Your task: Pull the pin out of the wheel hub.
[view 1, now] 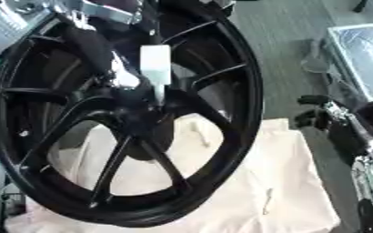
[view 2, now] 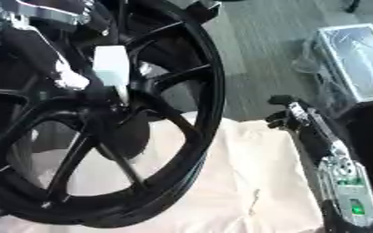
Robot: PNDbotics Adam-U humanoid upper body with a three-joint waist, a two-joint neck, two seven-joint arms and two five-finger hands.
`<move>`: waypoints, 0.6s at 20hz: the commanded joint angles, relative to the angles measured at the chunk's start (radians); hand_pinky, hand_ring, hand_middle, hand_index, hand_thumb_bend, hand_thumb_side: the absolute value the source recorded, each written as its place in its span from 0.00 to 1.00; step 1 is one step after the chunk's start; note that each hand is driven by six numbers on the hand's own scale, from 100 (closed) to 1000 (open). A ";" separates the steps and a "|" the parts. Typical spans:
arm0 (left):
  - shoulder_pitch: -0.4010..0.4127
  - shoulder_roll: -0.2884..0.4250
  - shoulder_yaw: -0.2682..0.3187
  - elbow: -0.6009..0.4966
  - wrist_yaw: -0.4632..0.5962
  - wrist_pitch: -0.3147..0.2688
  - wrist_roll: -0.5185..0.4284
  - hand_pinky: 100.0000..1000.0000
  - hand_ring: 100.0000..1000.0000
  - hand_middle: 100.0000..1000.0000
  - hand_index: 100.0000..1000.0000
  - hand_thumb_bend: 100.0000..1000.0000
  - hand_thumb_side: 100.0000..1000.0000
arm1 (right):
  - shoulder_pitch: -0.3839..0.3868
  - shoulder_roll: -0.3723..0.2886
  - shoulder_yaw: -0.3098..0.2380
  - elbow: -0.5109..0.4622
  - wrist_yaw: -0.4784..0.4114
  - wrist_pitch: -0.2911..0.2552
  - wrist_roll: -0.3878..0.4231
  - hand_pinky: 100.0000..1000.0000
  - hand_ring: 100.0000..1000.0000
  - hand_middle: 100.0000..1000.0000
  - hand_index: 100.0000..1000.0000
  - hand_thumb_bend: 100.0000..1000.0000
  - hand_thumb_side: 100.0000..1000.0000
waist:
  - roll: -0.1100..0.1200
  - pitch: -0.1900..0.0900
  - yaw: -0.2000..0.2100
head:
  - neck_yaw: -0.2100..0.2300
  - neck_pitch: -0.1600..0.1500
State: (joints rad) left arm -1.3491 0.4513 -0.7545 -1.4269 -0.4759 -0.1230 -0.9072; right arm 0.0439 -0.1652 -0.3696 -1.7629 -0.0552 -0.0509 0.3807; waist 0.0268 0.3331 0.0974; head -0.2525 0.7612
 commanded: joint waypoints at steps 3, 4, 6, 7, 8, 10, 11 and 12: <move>-0.027 -0.001 0.007 0.001 -0.003 0.010 0.000 0.95 0.88 0.76 0.76 0.24 0.64 | -0.005 -0.008 -0.008 -0.009 0.009 0.000 0.003 0.57 0.57 0.74 0.75 0.00 0.79 | -0.005 -0.016 -0.002 | 0.004 -0.013; -0.027 -0.003 0.007 0.004 -0.005 0.011 0.000 0.95 0.88 0.76 0.75 0.23 0.63 | -0.005 -0.008 -0.008 -0.009 0.010 0.000 0.003 0.57 0.57 0.74 0.75 0.00 0.79 | -0.004 -0.015 -0.002 | 0.004 -0.013; -0.028 -0.009 0.009 0.010 -0.010 0.015 0.000 0.95 0.88 0.76 0.74 0.21 0.63 | -0.006 -0.007 -0.008 -0.009 0.011 0.001 0.004 0.57 0.57 0.74 0.75 0.00 0.79 | -0.004 -0.014 -0.002 | 0.004 -0.013; -0.028 -0.011 0.009 0.013 -0.012 0.015 0.000 0.95 0.88 0.76 0.74 0.22 0.62 | -0.007 -0.007 -0.007 -0.009 0.012 0.001 0.004 0.57 0.57 0.74 0.75 0.00 0.80 | -0.004 -0.014 -0.002 | 0.004 -0.013; -0.029 -0.014 0.008 0.015 -0.015 0.015 0.000 0.95 0.87 0.75 0.72 0.21 0.62 | -0.007 -0.007 -0.007 -0.009 0.012 0.002 0.005 0.57 0.57 0.74 0.75 0.00 0.79 | -0.004 -0.014 -0.002 | 0.004 -0.014; -0.029 -0.018 0.008 0.018 -0.019 0.016 0.000 0.95 0.87 0.75 0.70 0.19 0.58 | -0.008 -0.007 -0.008 -0.009 0.013 0.002 0.005 0.57 0.57 0.74 0.76 0.00 0.80 | -0.004 -0.013 -0.002 | 0.005 -0.014; -0.030 -0.021 0.009 0.020 -0.021 0.018 0.000 0.94 0.87 0.75 0.70 0.19 0.58 | -0.009 -0.007 -0.007 -0.008 0.014 0.003 0.005 0.57 0.57 0.74 0.76 0.00 0.80 | -0.004 -0.012 -0.002 | 0.005 -0.014; -0.031 -0.024 0.009 0.021 -0.023 0.019 0.000 0.94 0.87 0.75 0.69 0.18 0.58 | -0.010 -0.006 -0.007 -0.008 0.014 0.003 0.005 0.57 0.57 0.74 0.76 0.00 0.80 | -0.004 -0.012 -0.002 | 0.005 -0.014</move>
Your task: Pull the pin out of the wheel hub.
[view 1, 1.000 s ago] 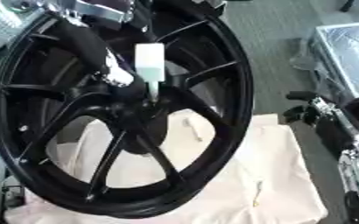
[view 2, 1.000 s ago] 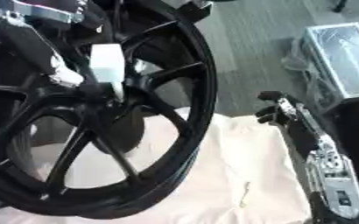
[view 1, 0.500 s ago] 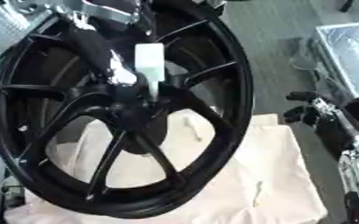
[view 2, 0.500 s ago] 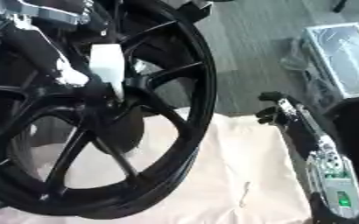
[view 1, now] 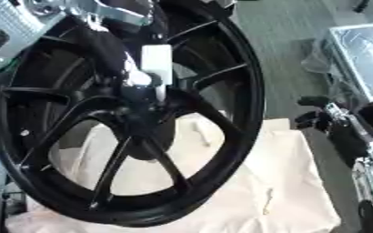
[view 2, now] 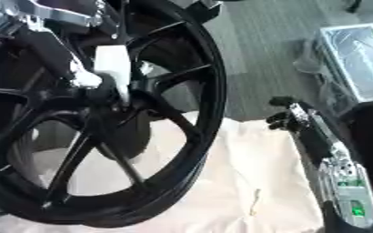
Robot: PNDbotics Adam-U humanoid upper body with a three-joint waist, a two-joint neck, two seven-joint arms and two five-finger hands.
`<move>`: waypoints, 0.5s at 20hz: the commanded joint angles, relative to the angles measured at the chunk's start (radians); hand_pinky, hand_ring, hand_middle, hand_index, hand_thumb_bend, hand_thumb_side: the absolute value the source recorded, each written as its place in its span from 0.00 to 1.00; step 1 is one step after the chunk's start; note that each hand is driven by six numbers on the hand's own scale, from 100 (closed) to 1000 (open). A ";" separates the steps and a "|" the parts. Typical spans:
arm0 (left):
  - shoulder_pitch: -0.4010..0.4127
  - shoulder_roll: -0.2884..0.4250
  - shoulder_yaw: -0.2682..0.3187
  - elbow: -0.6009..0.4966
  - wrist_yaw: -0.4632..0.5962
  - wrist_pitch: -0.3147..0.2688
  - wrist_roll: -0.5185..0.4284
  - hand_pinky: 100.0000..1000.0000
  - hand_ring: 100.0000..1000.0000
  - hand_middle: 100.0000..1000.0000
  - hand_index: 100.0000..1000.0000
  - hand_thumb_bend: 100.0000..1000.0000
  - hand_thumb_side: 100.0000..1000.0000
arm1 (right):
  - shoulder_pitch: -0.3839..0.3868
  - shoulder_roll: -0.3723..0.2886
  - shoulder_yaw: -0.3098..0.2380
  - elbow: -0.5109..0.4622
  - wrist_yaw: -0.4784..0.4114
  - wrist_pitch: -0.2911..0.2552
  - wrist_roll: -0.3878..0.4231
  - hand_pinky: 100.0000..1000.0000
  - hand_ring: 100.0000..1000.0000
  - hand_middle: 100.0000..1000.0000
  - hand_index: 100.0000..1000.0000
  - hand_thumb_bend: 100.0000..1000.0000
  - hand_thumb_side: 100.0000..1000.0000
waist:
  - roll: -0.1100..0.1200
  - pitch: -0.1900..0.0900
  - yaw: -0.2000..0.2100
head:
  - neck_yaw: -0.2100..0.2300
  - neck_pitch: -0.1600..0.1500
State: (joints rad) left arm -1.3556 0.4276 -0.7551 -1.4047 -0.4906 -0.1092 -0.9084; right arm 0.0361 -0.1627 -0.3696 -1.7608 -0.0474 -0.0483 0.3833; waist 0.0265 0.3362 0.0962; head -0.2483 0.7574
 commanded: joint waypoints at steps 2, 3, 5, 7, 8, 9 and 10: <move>-0.025 -0.005 0.010 0.000 -0.011 0.008 0.001 0.94 0.86 0.74 0.66 0.17 0.56 | -0.003 -0.008 -0.006 -0.010 0.007 0.002 0.004 0.57 0.57 0.74 0.76 0.00 0.80 | -0.004 -0.014 -0.001 | 0.002 -0.010; -0.026 -0.006 0.009 0.000 -0.012 0.009 0.001 0.94 0.86 0.74 0.65 0.15 0.52 | -0.003 -0.008 -0.006 -0.010 0.008 0.002 0.005 0.57 0.57 0.74 0.76 0.00 0.80 | -0.004 -0.014 -0.001 | 0.002 -0.009; -0.027 -0.007 0.008 -0.001 -0.012 0.013 0.001 0.94 0.86 0.73 0.64 0.14 0.49 | -0.003 -0.008 -0.006 -0.009 0.009 0.003 0.005 0.57 0.57 0.74 0.76 0.00 0.80 | -0.004 -0.014 -0.001 | 0.002 -0.010; -0.026 -0.005 0.005 -0.006 -0.008 0.016 0.001 0.93 0.85 0.72 0.60 0.13 0.37 | -0.004 -0.008 -0.007 -0.009 0.011 0.003 0.005 0.57 0.57 0.74 0.76 0.00 0.80 | -0.004 -0.013 0.000 | 0.002 -0.009; -0.027 -0.004 0.003 -0.008 -0.006 0.018 0.001 0.93 0.85 0.71 0.58 0.14 0.28 | -0.004 -0.008 -0.007 -0.009 0.011 0.003 0.005 0.57 0.57 0.74 0.76 0.00 0.80 | -0.004 -0.013 0.000 | 0.002 -0.009; -0.027 -0.003 0.002 -0.011 -0.004 0.021 0.001 0.93 0.84 0.71 0.56 0.14 0.23 | -0.004 -0.009 -0.007 -0.009 0.011 0.004 0.005 0.57 0.57 0.74 0.76 0.00 0.80 | -0.004 -0.013 0.000 | 0.001 -0.008; -0.027 -0.002 0.001 -0.014 -0.002 0.025 0.001 0.92 0.84 0.70 0.55 0.13 0.23 | -0.004 -0.008 -0.007 -0.009 0.012 0.004 0.005 0.57 0.57 0.74 0.76 0.00 0.80 | -0.004 -0.013 0.000 | 0.001 -0.008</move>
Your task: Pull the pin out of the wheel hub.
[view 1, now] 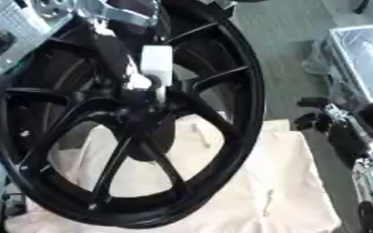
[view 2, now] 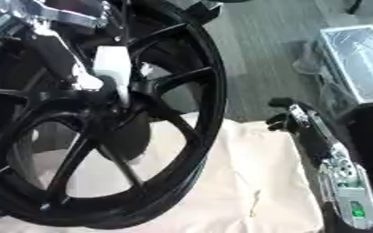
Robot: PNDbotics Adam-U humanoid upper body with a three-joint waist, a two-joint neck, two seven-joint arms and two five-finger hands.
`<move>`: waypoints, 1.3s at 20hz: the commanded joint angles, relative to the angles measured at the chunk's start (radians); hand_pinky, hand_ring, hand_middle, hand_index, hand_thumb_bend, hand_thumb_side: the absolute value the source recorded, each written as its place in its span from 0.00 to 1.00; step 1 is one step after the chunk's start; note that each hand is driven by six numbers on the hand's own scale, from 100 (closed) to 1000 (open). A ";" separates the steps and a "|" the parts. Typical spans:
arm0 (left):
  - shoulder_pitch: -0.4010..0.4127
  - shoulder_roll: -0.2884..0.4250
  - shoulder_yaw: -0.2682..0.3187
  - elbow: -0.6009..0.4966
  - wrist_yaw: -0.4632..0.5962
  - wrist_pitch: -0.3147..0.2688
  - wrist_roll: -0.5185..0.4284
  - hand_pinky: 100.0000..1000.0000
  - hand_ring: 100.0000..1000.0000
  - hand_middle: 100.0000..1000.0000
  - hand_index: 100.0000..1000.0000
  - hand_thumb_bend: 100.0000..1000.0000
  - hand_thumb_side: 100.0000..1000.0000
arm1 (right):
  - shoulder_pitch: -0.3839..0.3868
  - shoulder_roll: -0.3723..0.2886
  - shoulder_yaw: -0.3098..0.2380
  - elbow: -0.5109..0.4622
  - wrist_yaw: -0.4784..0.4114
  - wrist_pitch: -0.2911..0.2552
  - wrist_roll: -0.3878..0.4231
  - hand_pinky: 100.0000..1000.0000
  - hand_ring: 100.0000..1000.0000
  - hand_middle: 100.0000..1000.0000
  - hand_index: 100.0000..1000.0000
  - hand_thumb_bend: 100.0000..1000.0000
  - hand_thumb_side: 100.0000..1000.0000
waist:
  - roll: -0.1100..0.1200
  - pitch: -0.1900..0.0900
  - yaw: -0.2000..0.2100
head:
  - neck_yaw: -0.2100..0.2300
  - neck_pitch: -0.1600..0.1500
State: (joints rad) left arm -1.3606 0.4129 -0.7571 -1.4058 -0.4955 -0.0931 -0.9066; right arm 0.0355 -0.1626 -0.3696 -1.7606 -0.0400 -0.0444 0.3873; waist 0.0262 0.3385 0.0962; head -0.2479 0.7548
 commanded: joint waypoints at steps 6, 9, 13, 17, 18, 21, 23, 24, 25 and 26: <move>-0.025 0.023 0.011 -0.038 0.019 0.031 0.000 0.91 0.82 0.67 0.50 0.04 0.21 | 0.000 -0.008 -0.007 -0.008 0.006 0.000 0.001 0.57 0.57 0.74 0.76 0.00 0.80 | -0.004 -0.019 0.000 | 0.000 -0.004; -0.026 0.029 0.017 -0.051 0.031 0.043 0.000 0.90 0.80 0.65 0.48 0.00 0.20 | 0.002 -0.009 -0.005 -0.007 0.008 0.001 0.003 0.57 0.58 0.74 0.76 0.00 0.81 | -0.004 -0.021 0.000 | -0.002 -0.003; -0.027 0.044 0.036 -0.082 0.055 0.061 0.000 0.89 0.78 0.63 0.44 0.00 0.20 | 0.004 -0.010 -0.005 -0.008 0.009 0.001 0.003 0.57 0.58 0.74 0.76 0.00 0.80 | -0.003 -0.025 0.001 | -0.002 -0.002; -0.022 0.063 0.058 -0.113 0.083 0.078 0.000 0.89 0.77 0.61 0.40 0.00 0.19 | 0.007 -0.012 -0.006 -0.010 0.005 -0.001 0.003 0.57 0.58 0.74 0.76 0.00 0.80 | -0.004 -0.027 0.002 | -0.001 0.000; -0.019 0.070 0.071 -0.125 0.095 0.083 0.000 0.89 0.77 0.61 0.40 0.00 0.19 | 0.008 -0.012 -0.006 -0.010 0.005 -0.001 0.003 0.57 0.58 0.74 0.76 0.00 0.80 | -0.005 -0.028 0.002 | -0.002 0.000; -0.013 0.089 0.107 -0.165 0.136 0.102 0.000 0.89 0.76 0.60 0.39 0.00 0.18 | 0.010 -0.012 -0.007 -0.011 0.003 -0.002 0.002 0.57 0.58 0.74 0.76 0.00 0.79 | -0.006 -0.029 0.003 | -0.003 0.001; -0.007 0.108 0.139 -0.196 0.171 0.117 0.002 0.88 0.76 0.59 0.38 0.00 0.17 | 0.011 -0.012 -0.007 -0.013 0.001 -0.004 0.003 0.57 0.58 0.74 0.76 0.00 0.78 | -0.008 -0.030 0.004 | -0.004 0.003; -0.003 0.120 0.157 -0.214 0.190 0.125 0.003 0.88 0.76 0.59 0.38 0.00 0.17 | 0.013 -0.012 -0.007 -0.015 0.000 -0.005 0.003 0.57 0.58 0.74 0.76 0.00 0.78 | -0.009 -0.030 0.004 | -0.005 0.004; 0.006 0.137 0.186 -0.235 0.216 0.134 0.011 0.88 0.75 0.59 0.37 0.00 0.16 | 0.015 -0.012 -0.008 -0.018 -0.002 -0.007 0.002 0.57 0.58 0.74 0.76 0.00 0.77 | -0.010 -0.031 0.005 | -0.007 0.006; 0.016 0.157 0.216 -0.258 0.244 0.146 0.021 0.88 0.75 0.59 0.38 0.00 0.16 | 0.018 -0.012 -0.009 -0.021 -0.003 -0.008 0.001 0.57 0.58 0.74 0.76 0.00 0.77 | -0.010 -0.032 0.006 | -0.008 0.007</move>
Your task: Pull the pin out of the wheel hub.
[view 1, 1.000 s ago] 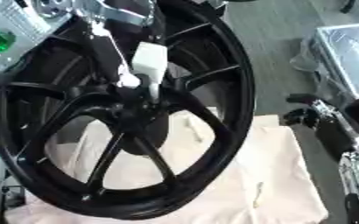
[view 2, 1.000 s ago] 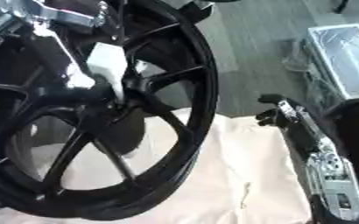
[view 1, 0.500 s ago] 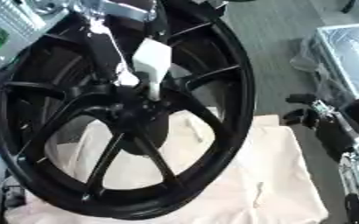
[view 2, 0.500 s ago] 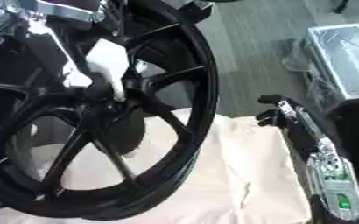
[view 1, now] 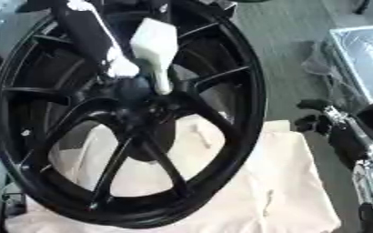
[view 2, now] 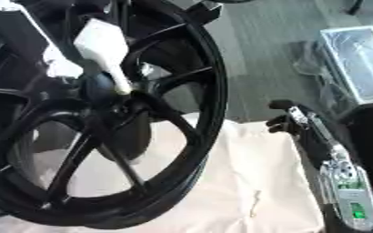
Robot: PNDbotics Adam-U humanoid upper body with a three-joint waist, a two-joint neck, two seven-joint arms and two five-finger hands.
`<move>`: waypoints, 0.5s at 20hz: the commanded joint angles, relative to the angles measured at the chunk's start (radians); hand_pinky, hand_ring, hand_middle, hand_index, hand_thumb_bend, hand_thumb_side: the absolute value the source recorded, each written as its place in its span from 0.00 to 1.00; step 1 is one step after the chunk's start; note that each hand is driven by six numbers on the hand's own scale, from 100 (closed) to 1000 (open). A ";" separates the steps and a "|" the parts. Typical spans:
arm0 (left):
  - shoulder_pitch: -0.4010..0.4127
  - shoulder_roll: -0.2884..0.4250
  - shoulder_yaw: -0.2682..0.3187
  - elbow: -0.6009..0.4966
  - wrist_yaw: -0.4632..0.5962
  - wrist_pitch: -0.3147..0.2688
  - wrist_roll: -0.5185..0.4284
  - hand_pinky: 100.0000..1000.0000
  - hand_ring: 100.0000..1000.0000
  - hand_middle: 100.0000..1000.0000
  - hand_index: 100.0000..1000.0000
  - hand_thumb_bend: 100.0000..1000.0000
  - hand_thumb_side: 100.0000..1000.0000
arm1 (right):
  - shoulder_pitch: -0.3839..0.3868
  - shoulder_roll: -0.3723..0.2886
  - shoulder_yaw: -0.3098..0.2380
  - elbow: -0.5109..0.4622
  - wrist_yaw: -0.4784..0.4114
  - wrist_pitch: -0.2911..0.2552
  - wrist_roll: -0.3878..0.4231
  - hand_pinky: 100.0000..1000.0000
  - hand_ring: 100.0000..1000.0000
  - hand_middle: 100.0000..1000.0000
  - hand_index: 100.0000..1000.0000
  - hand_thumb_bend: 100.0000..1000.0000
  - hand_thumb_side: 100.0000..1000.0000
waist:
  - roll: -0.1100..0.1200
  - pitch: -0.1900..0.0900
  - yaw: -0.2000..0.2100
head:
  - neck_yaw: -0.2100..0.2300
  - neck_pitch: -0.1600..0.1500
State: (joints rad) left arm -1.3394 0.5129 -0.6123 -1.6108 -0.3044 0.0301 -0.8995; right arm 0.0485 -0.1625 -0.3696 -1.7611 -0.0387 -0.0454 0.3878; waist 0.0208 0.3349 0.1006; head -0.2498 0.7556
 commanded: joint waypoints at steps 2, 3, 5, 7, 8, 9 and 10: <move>0.015 0.100 0.131 -0.098 0.106 0.051 0.048 0.88 0.75 0.58 0.37 0.00 0.16 | 0.011 -0.011 -0.012 -0.026 -0.007 -0.010 -0.003 0.57 0.58 0.74 0.76 0.00 0.76 | -0.007 -0.030 0.006 | -0.011 0.009; 0.025 0.122 0.158 -0.118 0.130 0.064 0.069 0.88 0.74 0.58 0.37 0.00 0.16 | 0.014 -0.011 -0.014 -0.029 -0.008 -0.012 -0.005 0.57 0.58 0.74 0.76 0.00 0.76 | -0.009 -0.031 0.009 | -0.012 0.011; 0.051 0.175 0.208 -0.158 0.173 0.087 0.113 0.88 0.74 0.58 0.37 0.00 0.16 | 0.021 -0.013 -0.017 -0.034 -0.012 -0.016 -0.009 0.57 0.58 0.74 0.76 0.00 0.74 | -0.011 -0.035 0.017 | -0.015 0.013; 0.091 0.236 0.254 -0.190 0.209 0.109 0.160 0.87 0.74 0.58 0.37 0.00 0.17 | 0.033 -0.017 -0.022 -0.039 -0.015 -0.022 -0.013 0.57 0.58 0.74 0.76 0.00 0.72 | -0.013 -0.042 0.028 | -0.023 0.014; 0.114 0.269 0.275 -0.202 0.222 0.119 0.184 0.87 0.74 0.58 0.37 0.00 0.17 | 0.040 -0.019 -0.024 -0.042 -0.017 -0.026 -0.016 0.57 0.58 0.74 0.76 0.00 0.72 | -0.014 -0.045 0.034 | -0.026 0.014; 0.141 0.307 0.298 -0.208 0.230 0.128 0.209 0.87 0.74 0.57 0.37 0.00 0.17 | 0.047 -0.019 -0.028 -0.046 -0.019 -0.030 -0.020 0.57 0.57 0.74 0.76 0.00 0.70 | -0.017 -0.048 0.041 | -0.030 0.014; 0.174 0.346 0.324 -0.213 0.237 0.135 0.237 0.87 0.74 0.57 0.37 0.00 0.17 | 0.054 -0.020 -0.032 -0.050 -0.022 -0.035 -0.025 0.57 0.57 0.74 0.76 0.00 0.69 | -0.019 -0.051 0.048 | -0.032 0.014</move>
State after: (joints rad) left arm -1.1552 0.7879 -0.3346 -1.8035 -0.0852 0.1547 -0.6949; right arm 0.0996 -0.1628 -0.3903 -1.7822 -0.0523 -0.0721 0.3675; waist 0.0034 0.3104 0.1503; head -0.2759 0.7643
